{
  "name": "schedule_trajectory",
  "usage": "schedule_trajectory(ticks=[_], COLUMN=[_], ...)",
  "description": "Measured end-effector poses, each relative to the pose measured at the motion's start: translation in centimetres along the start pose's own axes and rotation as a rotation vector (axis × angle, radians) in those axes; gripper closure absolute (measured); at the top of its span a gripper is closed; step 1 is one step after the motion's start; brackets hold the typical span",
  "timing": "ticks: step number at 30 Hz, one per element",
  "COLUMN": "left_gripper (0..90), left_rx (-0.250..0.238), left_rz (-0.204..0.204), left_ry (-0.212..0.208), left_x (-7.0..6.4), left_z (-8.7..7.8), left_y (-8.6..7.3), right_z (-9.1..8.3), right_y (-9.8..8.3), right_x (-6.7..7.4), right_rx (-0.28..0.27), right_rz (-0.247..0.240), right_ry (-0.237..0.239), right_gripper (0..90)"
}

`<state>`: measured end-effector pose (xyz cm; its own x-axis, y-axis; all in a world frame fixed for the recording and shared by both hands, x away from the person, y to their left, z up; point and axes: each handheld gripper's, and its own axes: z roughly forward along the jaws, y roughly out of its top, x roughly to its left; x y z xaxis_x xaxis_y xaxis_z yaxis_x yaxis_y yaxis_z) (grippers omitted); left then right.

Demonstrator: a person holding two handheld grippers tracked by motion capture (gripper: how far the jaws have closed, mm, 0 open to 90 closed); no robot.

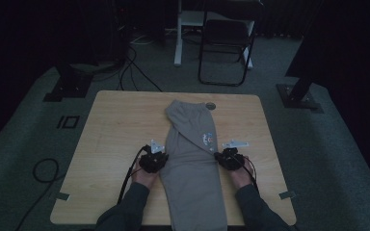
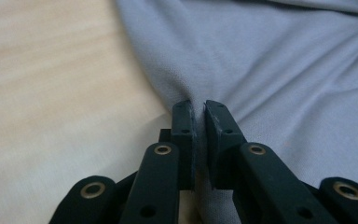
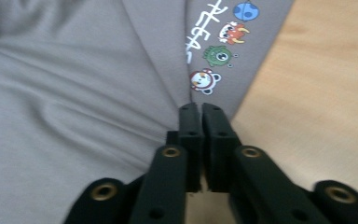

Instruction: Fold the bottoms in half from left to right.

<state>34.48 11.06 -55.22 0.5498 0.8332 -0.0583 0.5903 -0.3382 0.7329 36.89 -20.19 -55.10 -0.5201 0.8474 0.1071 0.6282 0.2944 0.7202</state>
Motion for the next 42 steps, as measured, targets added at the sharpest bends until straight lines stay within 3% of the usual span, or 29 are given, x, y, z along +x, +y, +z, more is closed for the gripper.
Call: schedule_trajectory(ticks=[2,3,4,6,10,13,15,19,21,23,24,27,30,33,35,36,37,38,40,41,42], left_gripper=[80.4,72.0,72.0,67.5,67.7,73.2,74.9,83.3,87.0,88.3,88.3,88.7,88.8,88.9,89.0,89.0,89.0,89.0,88.9,88.9,87.8], left_rx=[0.017,0.018,0.012,-0.008,-0.032,-0.029,-0.023,0.007,-0.007,-0.008,-0.009,-0.016,-0.021,-0.025,-0.022,-0.025,-0.027,-0.028,-0.027,-0.028,-0.029], left_rz=[0.025,0.040,0.049,0.043,0.022,0.006,0.003,-0.002,0.003,0.001,0.004,0.005,0.005,0.001,0.009,0.008,0.009,0.011,0.015,0.012,0.010], left_ry=[-0.021,-0.016,-0.003,0.019,0.039,0.054,0.059,0.070,0.069,0.070,0.071,0.067,0.069,0.070,0.074,0.073,0.069,0.072,0.080,0.077,0.075], left_x=[-1.0,-1.2,-1.2,-1.0,0.0,0.7,0.9,1.1,1.0,1.1,1.1,1.3,1.3,1.3,1.3,1.2,1.2,1.1,1.0,1.0,1.1], left_z=[-0.9,-1.0,-1.1,-1.0,0.0,1.2,2.0,3.5,3.6,3.6,3.6,3.6,3.5,3.5,3.4,3.4,3.4,3.5,3.5,3.5,3.4], left_y=[-0.7,-0.7,-0.5,0.0,1.5,2.7,3.3,3.6,3.5,3.5,3.4,3.3,3.1,3.0,3.0,3.0,3.0,3.0,3.0,2.9,2.9], right_z=[-0.7,-0.9,-0.9,-0.5,0.3,2.0,2.5,4.7,5.7,7.5,7.5,8.0,7.5,5.8,4.4,4.0,3.8,3.8,4.3,4.6,4.4], right_y=[-0.7,-0.8,-0.8,-0.4,0.9,3.3,3.9,5.8,6.4,7.0,7.0,7.5,7.5,7.3,6.8,6.6,5.9,5.9,5.2,4.8,4.5], right_x=[0.9,1.2,1.2,1.8,2.5,3.8,4.2,5.6,6.4,6.6,6.6,5.6,4.9,3.1,1.6,0.6,-1.2,-1.2,-2.1,-2.4,-2.8], right_rx=[0.006,0.009,0.009,-0.013,-0.041,-0.069,-0.075,-0.054,-0.048,0.005,0.005,0.029,0.029,-0.026,-0.070,-0.079,-0.062,-0.062,-0.028,-0.012,-0.033], right_rz=[-0.021,-0.049,-0.049,-0.088,-0.117,-0.163,-0.175,-0.197,-0.222,-0.243,-0.243,-0.187,-0.170,-0.085,-0.045,-0.024,0.042,0.042,0.039,0.045,0.068], right_ry=[-0.012,-0.035,-0.035,-0.060,-0.047,-0.030,-0.026,-0.011,-0.016,-0.034,-0.034,-0.076,-0.110,-0.109,-0.135,-0.153,-0.129,-0.129,-0.177,-0.182,-0.167], right_gripper=[89.6,80.1,80.1,66.3,61.9,62.8,63.6,64.7,61.9,56.9,56.9,83.1,88.4,89.0,89.0,88.9,88.9,88.9,87.1,83.8,81.2])
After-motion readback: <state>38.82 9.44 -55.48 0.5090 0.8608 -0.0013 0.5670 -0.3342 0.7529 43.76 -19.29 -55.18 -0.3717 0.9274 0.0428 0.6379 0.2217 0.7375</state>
